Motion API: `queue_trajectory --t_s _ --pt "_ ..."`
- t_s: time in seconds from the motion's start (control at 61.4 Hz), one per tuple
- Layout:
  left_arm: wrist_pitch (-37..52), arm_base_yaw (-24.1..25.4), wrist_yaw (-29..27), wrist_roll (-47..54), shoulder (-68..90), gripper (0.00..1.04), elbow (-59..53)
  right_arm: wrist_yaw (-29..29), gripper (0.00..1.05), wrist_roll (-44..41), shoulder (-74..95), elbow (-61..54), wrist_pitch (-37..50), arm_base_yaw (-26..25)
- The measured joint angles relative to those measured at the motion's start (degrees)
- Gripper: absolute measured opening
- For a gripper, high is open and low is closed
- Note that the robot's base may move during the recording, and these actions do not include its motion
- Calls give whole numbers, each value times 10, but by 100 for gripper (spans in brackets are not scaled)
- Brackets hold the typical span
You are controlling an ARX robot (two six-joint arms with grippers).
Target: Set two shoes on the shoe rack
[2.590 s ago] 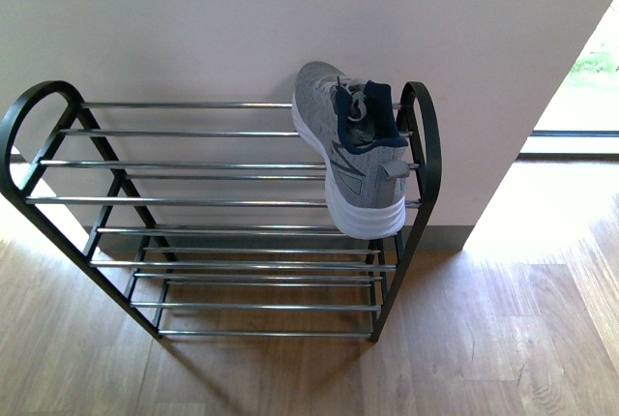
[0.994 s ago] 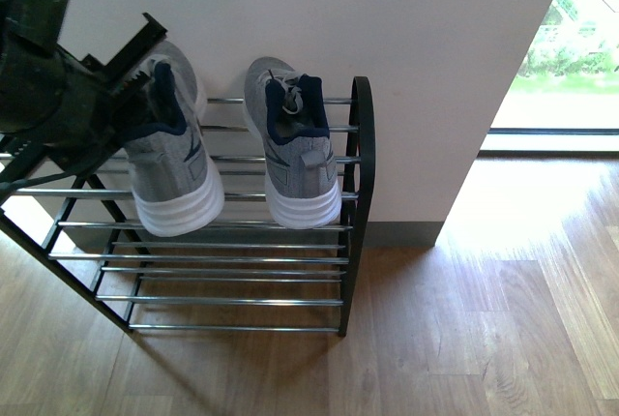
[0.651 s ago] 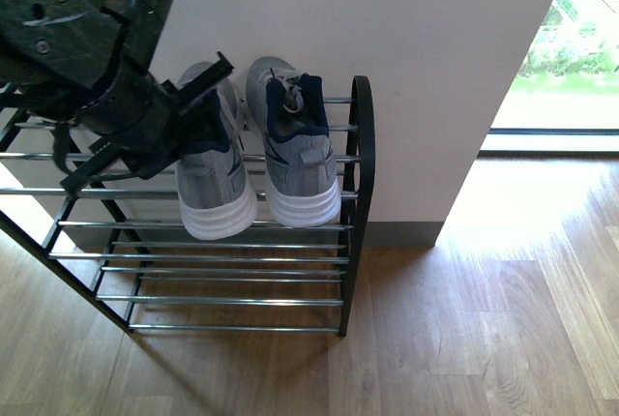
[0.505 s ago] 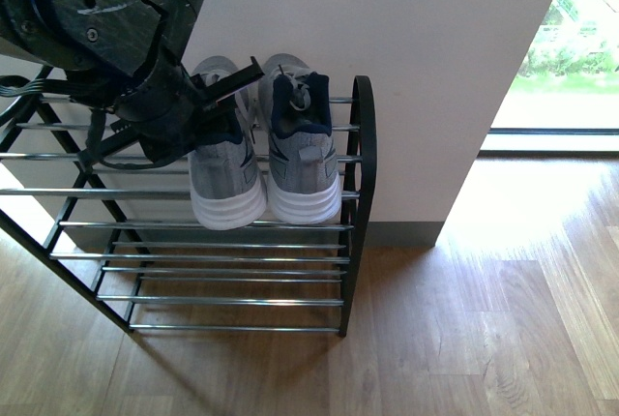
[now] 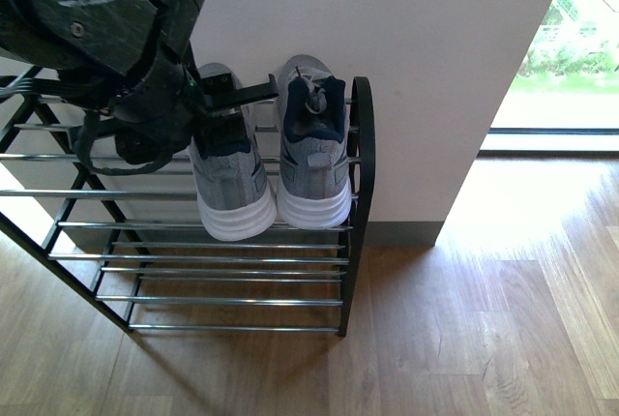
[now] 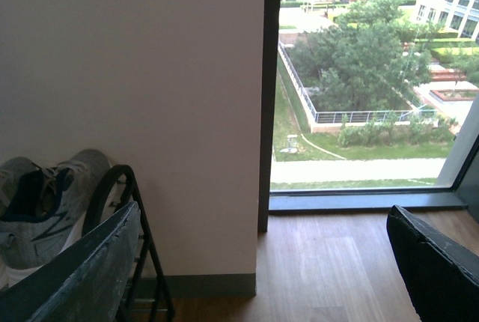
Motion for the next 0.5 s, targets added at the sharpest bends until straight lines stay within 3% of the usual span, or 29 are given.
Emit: queue_trajectory --t_s 0.081,0.309,0.505 --pt "10 9 -26 -16 -76 61 -47 0 96 0 0 0 0 0" --pt "-6 46 -91 -22 -249 97 -146 0 96 0 0 0 0 0" --pt "-93 65 -153 12 -468 95 -226 0 96 0 0 0 0 0"
